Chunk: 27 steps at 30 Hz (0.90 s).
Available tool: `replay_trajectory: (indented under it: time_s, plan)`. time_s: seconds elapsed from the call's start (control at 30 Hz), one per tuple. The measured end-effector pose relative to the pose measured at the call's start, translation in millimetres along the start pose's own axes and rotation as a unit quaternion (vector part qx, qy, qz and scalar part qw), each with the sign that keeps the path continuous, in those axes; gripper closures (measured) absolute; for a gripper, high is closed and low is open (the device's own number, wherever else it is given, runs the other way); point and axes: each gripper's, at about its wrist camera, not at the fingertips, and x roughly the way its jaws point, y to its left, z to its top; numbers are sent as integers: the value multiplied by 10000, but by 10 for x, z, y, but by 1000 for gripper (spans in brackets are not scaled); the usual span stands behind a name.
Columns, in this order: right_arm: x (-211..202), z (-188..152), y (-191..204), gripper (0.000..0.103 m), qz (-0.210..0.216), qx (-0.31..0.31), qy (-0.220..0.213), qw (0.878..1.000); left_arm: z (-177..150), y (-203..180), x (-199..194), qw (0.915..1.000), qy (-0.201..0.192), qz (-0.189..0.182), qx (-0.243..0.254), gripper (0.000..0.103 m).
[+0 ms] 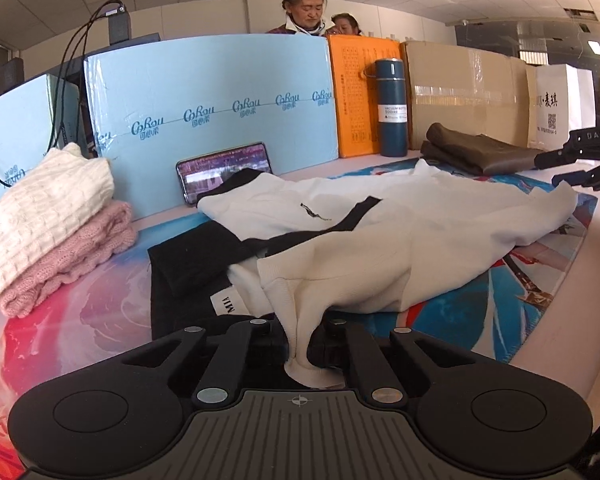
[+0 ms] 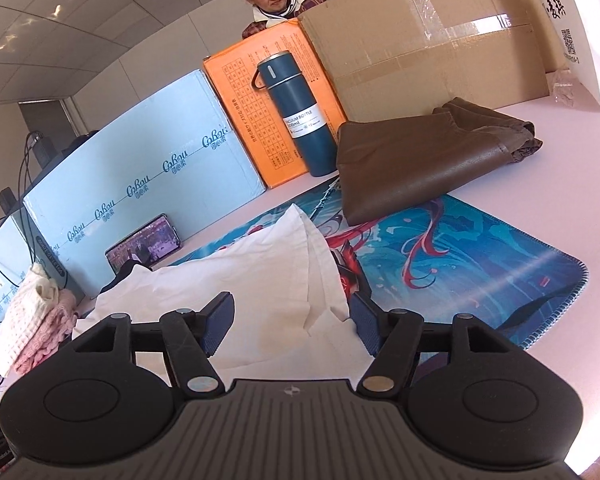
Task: Fold clothes
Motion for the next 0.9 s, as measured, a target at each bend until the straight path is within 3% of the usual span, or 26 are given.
replay_trajectory:
  time_s: [0.07,0.17,0.23,0.33,0.43,0.47,0.53,0.57,0.6,0.73,0.77,0.83,0.9]
  plan:
    - [45,12,71,41,109,-86,32,9999,82,31,-167,9994,-253,182,132,97]
    - [88,61,161,41,190,-239,10,9995,160,64,-398,9984,-408,110,374,97]
    - [120,98,216,41,219,-338,-7,9992,138,54,-493,9983,-216,-155,520,97]
    - [192,163,277,41,159,-509,-24,9986,21,39,-491,9956,436,-577,600,95]
    - [306,280,328,41,54,-679,-45,9977,-98,71,-453,9891,955,-859,717,86]
    - [346,325,342,40,23,-726,-55,9973,-77,141,-486,9908,816,-887,612,81]
    - [439,437,341,38,-13,-763,-63,9971,18,307,-554,9951,416,-825,336,56]
    - [498,504,338,37,-35,-785,-61,9969,82,393,-573,9968,180,-749,220,38]
    - [567,566,331,37,-16,-801,-46,9968,162,482,-573,9978,-49,-654,76,29]
    - [961,799,305,37,62,-762,347,9965,544,805,-349,9943,-692,-659,-471,26]
    - [1070,855,297,37,86,-736,469,9962,645,888,-245,9924,-753,-735,-634,21]
    - [1273,933,294,37,85,-702,701,9950,835,1029,-25,9889,-828,-821,-924,17]
    - [1453,993,303,37,178,-748,845,9935,1024,1134,287,9878,-592,-650,-1287,17]
